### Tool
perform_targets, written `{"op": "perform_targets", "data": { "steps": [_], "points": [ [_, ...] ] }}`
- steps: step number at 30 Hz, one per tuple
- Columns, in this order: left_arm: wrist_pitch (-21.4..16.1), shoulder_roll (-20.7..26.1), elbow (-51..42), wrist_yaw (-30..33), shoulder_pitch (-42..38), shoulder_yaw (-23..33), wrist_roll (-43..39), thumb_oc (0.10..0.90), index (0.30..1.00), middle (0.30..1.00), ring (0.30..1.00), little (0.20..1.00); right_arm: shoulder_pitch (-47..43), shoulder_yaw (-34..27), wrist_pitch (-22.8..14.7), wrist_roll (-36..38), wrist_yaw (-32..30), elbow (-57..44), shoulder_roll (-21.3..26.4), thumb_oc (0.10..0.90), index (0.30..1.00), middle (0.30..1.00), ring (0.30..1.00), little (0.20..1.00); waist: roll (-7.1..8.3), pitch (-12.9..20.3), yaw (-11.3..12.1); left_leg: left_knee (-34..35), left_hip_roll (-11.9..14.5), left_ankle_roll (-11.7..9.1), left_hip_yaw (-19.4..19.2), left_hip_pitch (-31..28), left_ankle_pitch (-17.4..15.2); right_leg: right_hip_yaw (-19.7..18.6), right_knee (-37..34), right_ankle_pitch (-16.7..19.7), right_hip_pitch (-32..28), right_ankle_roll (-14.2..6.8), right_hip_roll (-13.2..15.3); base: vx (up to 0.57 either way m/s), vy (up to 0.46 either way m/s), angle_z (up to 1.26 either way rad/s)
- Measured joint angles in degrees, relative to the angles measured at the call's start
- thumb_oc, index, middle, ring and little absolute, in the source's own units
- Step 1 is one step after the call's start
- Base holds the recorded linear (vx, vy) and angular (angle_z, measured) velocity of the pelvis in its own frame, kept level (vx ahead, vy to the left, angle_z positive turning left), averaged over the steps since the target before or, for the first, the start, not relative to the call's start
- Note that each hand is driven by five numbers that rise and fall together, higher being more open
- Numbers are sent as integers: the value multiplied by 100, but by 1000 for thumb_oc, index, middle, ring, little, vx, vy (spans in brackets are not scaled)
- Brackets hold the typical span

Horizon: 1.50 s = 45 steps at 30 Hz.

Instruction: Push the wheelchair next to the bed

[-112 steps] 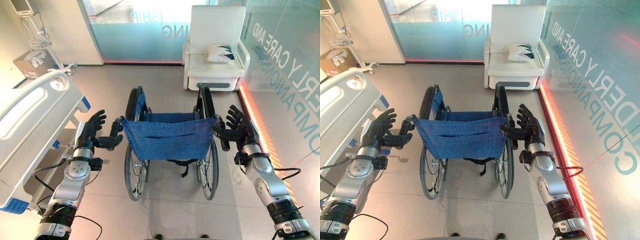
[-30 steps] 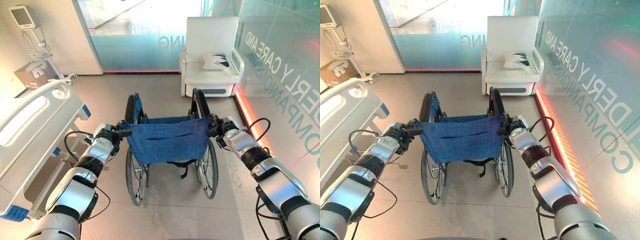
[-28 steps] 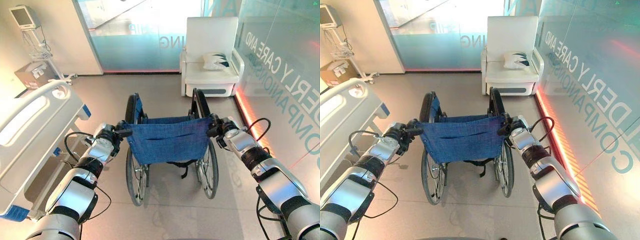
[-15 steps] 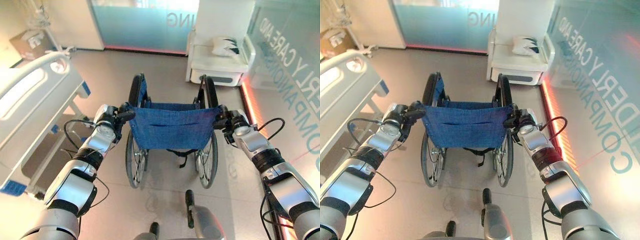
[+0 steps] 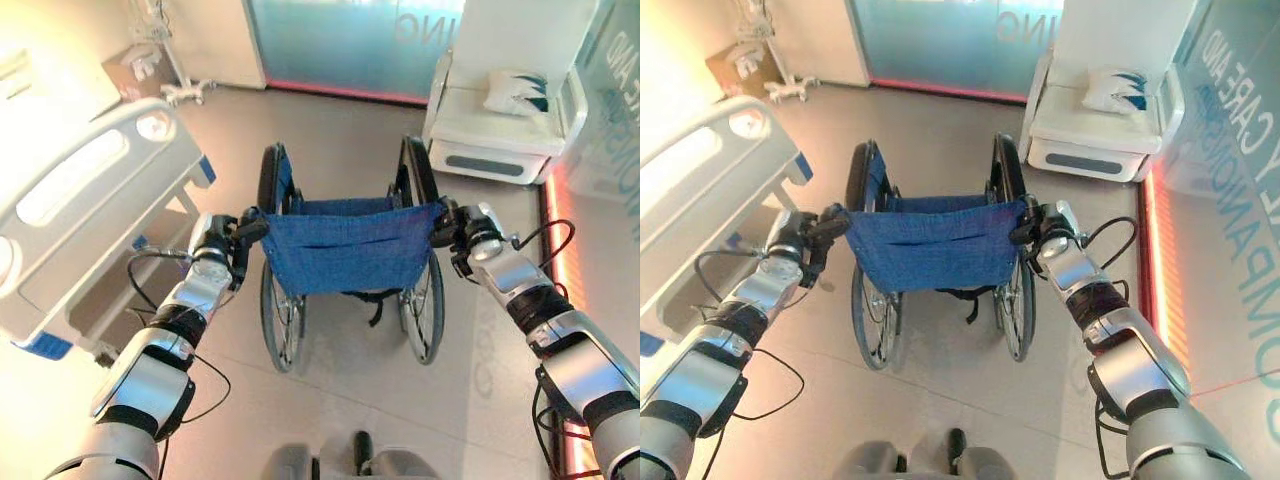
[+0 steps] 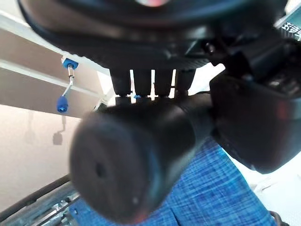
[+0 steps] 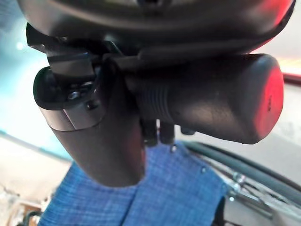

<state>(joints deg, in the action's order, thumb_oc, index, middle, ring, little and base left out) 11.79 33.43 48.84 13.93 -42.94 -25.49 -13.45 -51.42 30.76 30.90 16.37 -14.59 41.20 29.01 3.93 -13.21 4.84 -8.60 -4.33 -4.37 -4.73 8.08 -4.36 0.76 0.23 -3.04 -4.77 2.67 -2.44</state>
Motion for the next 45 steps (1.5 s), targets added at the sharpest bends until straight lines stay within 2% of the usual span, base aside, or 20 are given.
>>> {"op": "perform_targets", "data": {
  "steps": [1, 2, 5, 10, 11, 13, 15, 17, 19, 22, 24, 26, 28, 30, 33, 37, 38, 39, 42, 45],
  "points": [
    [-8, 50, -76, -29, 8, -1, -10, 400, 300, 300, 300, 300, -106, 37, 8, 3, 8, 3, 52, 400, 300, 300, 300, 300, -310, -19, 187, 949, 369, -223, 176, -6, 477, 169, 331, -75, 18, 267, -106, 420, 145, -78],
    [-4, 143, -179, -62, 37, -32, -30, 400, 300, 300, 300, 300, -103, 91, 5, 5, 21, -66, 89, 400, 300, 300, 300, 300, -526, -40, 183, 1347, 684, -420, 296, 203, 777, -198, 233, -117, -207, 331, -508, 277, 118, -48],
    [23, 450, -556, -93, 241, 16, -36, 400, 300, 300, 300, 300, -162, 117, 7, -8, 42, -259, 86, 400, 300, 300, 300, 300, -469, -39, 421, 1203, 502, -341, 293, 722, 794, -865, 146, -142, -340, 347, -542, 434, 271, -54],
    [16, 590, -745, -131, 327, 241, -35, 400, 300, 300, 300, 300, -173, 77, 3, -20, 69, -399, 54, 400, 300, 300, 300, 300, -481, -22, 486, 849, 175, -89, 287, 455, 913, -1166, 102, -541, -820, 321, -508, 517, 241, -22],
    [17, 592, -772, -129, 320, 239, -34, 400, 300, 300, 300, 300, -158, 65, 2, -19, 70, -383, 55, 400, 300, 300, 300, 300, -458, 12, 506, 840, 116, 11, 279, 197, 896, -1170, 144, -695, -953, 305, -470, 399, 188, -4],
    [22, 565, -781, -135, 296, 216, -31, 400, 300, 300, 300, 300, -67, -29, -71, -35, 71, -315, 28, 400, 300, 300, 300, 300, -459, 72, 487, 1297, 88, 559, 280, -351, 1253, -982, 518, -951, -1030, -13, -439, 426, 212, 2],
    [58, 538, -744, -121, 281, 154, -4, 400, 300, 300, 300, 300, 67, -118, -245, -84, 62, -84, -124, 400, 300, 300, 300, 300, -407, 164, 459, 1378, 93, 1170, -47, -702, 1554, -228, 1515, -1278, -895, -408, -285, 408, 205, -4],
    [131, 469, -652, -75, 305, 147, 32, 400, 300, 300, 300, 300, 171, -136, -387, -155, 44, 37, -235, 400, 300, 300, 300, 300, -400, 398, 492, 1357, -6, 1266, -199, -790, 1255, 218, 2443, -1259, -454, -525, 143, 368, 167, -29],
    [178, 412, -645, -46, 290, 145, 46, 400, 300, 300, 300, 300, 278, -253, -389, -200, 45, 18, -255, 400, 300, 300, 300, 300, -356, 460, 361, 1276, -126, 1323, -172, -962, 1096, 225, 3064, -1139, -262, -780, 460, 462, 152, 7],
    [251, 344, -649, -20, 176, 106, 146, 400, 300, 300, 300, 300, 502, -441, -485, -213, 44, 9, -283, 400, 300, 300, 300, 300, -310, 554, 182, 1309, -142, 1226, 63, -1166, 1036, 251, 3277, -1119, 120, -822, 562, 355, 44, 32],
    [282, 255, -559, 16, 60, 110, 190, 400, 300, 300, 300, 300, 549, -534, -507, -222, 44, -19, -275, 400, 300, 300, 300, 300, -356, 541, 12, 1311, -158, 1135, 622, -1307, 943, 293, 3254, -1181, 794, -836, 589, 427, -11, 29],
    [298, 156, -336, 6, -5, 110, 188, 400, 300, 300, 300, 300, 575, -508, -483, -244, 43, -67, -267, 400, 300, 300, 300, 300, -486, 511, -94, 1298, -206, 1247, 1084, -1552, 721, 334, 2842, -1123, 1487, -839, 525, 446, -81, 24],
    [305, 35, -148, -39, 7, 101, 189, 400, 300, 300, 300, 300, 745, -512, -356, -248, 39, -201, -243, 400, 300, 300, 300, 300, -517, 510, -444, 1302, -288, 1194, 1421, -1856, 513, 330, 1810, -666, 1939, -958, 445, 395, -101, 84],
    [305, 61, -149, -176, 82, 86, 189, 400, 300, 300, 300, 300, 861, -515, -178, -243, 37, -325, -236, 400, 300, 300, 300, 300, -352, 520, -746, 1370, -454, 1244, 1323, -2151, 346, 424, 574, -8, 2182, -1092, 560, 366, -131, 91],
    [288, -48, -154, -206, 176, 56, 193, 400, 300, 300, 300, 300, 937, -515, 19, -249, 43, -430, -130, 400, 300, 300, 300, 300, -240, 629, -1061, 1181, -629, 1543, 1114, -2430, -21, 450, 379, 378, 2645, -833, 685, 434, -219, 76],
    [260, -230, -155, -250, 48, 56, 193, 400, 300, 300, 300, 300, 775, -496, 20, -257, 221, -485, 263, 400, 300, 300, 300, 300, -373, 673, -1259, 1014, -552, 1144, 1079, -2572, -258, 477, 634, 550, 2237, -564, 311, 466, -280, 55],
    [268, -289, -112, -286, 40, 55, 190, 400, 300, 300, 300, 300, 719, -433, 20, -268, 268, -470, 338, 400, 300, 300, 300, 300, -353, 689, -1252, 810, -624, 962, 1177, -2640, -368, 547, 867, 516, 1933, -362, 285, 308, -194, 21],
    [273, -338, -93, -286, 46, 60, 189, 400, 300, 300, 300, 300, 682, -351, 20, -263, 283, -463, 406, 400, 300, 300, 300, 300, -342, 702, -1230, 656, -695, 911, 1194, -2655, -395, 492, 700, 941, 1703, 50, 282, 433, -292, 13],
    [295, -542, 75, -333, 38, 59, 187, 400, 300, 300, 300, 300, 565, -195, -39, -299, 350, -285, 519, 400, 300, 300, 300, 300, -459, 705, -1103, -496, -652, 427, 1079, -2353, -509, 510, 164, 1032, 1090, 134, 235, 306, -227, 13],
    [228, -510, 71, -400, 26, 64, 183, 400, 300, 300, 300, 300, 536, -134, -273, -304, 347, -113, 523, 400, 300, 300, 300, 300, -426, 733, -1131, -1618, 38, 270, 543, -1988, -581, 650, -1, 846, 818, 307, 97, 238, -237, 40]
  ]
}}
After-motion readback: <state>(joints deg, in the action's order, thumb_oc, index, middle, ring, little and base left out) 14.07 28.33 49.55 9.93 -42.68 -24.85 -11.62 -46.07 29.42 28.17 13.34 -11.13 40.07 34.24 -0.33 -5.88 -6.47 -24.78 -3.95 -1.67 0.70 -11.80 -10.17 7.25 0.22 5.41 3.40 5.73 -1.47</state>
